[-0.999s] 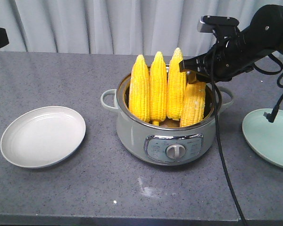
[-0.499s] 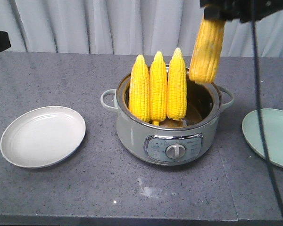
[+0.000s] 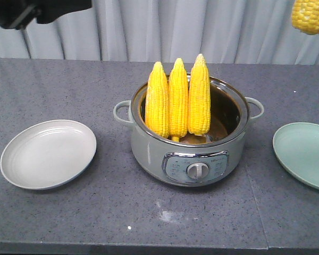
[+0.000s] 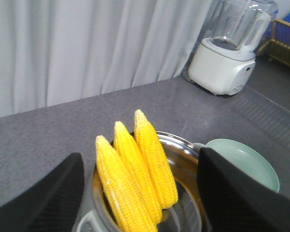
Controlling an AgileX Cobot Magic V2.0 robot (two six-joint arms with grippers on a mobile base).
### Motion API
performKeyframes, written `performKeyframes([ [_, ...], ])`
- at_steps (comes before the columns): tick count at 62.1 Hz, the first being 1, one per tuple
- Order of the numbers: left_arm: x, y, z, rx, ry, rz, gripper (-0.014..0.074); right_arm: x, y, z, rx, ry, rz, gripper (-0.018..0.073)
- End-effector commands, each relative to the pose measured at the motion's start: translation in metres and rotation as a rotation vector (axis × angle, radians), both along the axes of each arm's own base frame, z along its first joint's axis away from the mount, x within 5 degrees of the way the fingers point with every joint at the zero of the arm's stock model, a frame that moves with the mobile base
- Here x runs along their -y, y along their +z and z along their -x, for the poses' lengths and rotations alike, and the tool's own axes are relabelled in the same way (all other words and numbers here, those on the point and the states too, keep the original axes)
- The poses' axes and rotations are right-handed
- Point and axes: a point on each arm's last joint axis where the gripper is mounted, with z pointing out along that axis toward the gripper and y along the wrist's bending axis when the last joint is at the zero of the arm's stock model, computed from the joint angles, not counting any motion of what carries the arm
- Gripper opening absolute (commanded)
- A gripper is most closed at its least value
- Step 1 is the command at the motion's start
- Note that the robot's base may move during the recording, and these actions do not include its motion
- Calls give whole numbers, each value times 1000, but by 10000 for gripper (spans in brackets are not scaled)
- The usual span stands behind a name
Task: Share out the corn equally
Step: 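Reach the left gripper over the pot to the nearest corn cob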
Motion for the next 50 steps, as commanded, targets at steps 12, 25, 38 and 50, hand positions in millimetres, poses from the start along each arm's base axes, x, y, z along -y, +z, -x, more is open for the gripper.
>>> performKeyframes([
  [12, 54, -18, -54, -61, -8, -61, 489, 8, 14, 13, 83, -40, 33, -5],
  [25, 90, -57, -85, -152, 25, -142, 489, 9, 13, 13, 82, -55, 51, -5],
  [38, 113, -74, -98, -175, 57, -159, 489, 10, 13, 12, 83, -65, 61, -5],
  [50, 118, -85, -104, -185, 66, -182, 489, 11, 13, 12, 79, -73, 70, -5],
])
